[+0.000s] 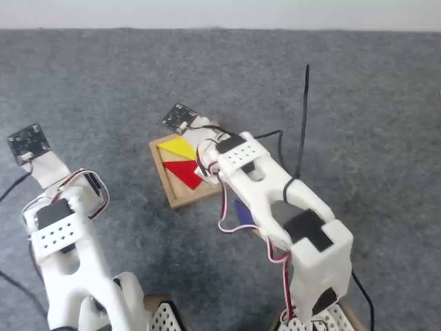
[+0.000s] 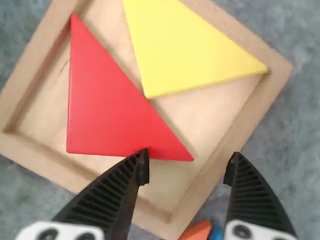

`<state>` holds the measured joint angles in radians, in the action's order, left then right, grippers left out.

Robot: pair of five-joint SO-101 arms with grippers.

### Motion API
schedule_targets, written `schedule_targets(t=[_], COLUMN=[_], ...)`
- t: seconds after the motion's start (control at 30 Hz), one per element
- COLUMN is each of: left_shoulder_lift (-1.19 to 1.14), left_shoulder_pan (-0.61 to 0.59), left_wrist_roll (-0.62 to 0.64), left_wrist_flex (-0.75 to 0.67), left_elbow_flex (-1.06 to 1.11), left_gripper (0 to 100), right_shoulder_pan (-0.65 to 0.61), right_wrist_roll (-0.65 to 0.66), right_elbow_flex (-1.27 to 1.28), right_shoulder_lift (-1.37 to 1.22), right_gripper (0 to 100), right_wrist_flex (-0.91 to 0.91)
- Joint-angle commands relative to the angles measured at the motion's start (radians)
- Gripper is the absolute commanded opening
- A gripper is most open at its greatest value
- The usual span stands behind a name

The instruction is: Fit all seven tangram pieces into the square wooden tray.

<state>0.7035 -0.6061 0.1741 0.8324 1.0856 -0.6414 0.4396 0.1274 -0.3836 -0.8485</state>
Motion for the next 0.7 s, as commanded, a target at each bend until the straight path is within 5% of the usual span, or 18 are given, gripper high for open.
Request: schedule_targets(t=[0.0, 0.67], left_shoulder_lift=[0.000, 0.000], left_shoulder_pan=[0.005, 0.006], left_wrist_roll=[-0.018, -0.018], left_wrist_flex=[-0.023, -0.023], left_elbow_flex=[-0.008, -0.008], left_gripper=[11, 11], right_shoulder_pan=[-0.008, -0.104], right_wrist_roll=[0.091, 0.351], right_elbow_flex=[-0.129, -0.239], right_shoulder_lift=[-0.054, -0.173], right_gripper=[24.9, 24.7], right_wrist_flex=[-0.084, -0.285])
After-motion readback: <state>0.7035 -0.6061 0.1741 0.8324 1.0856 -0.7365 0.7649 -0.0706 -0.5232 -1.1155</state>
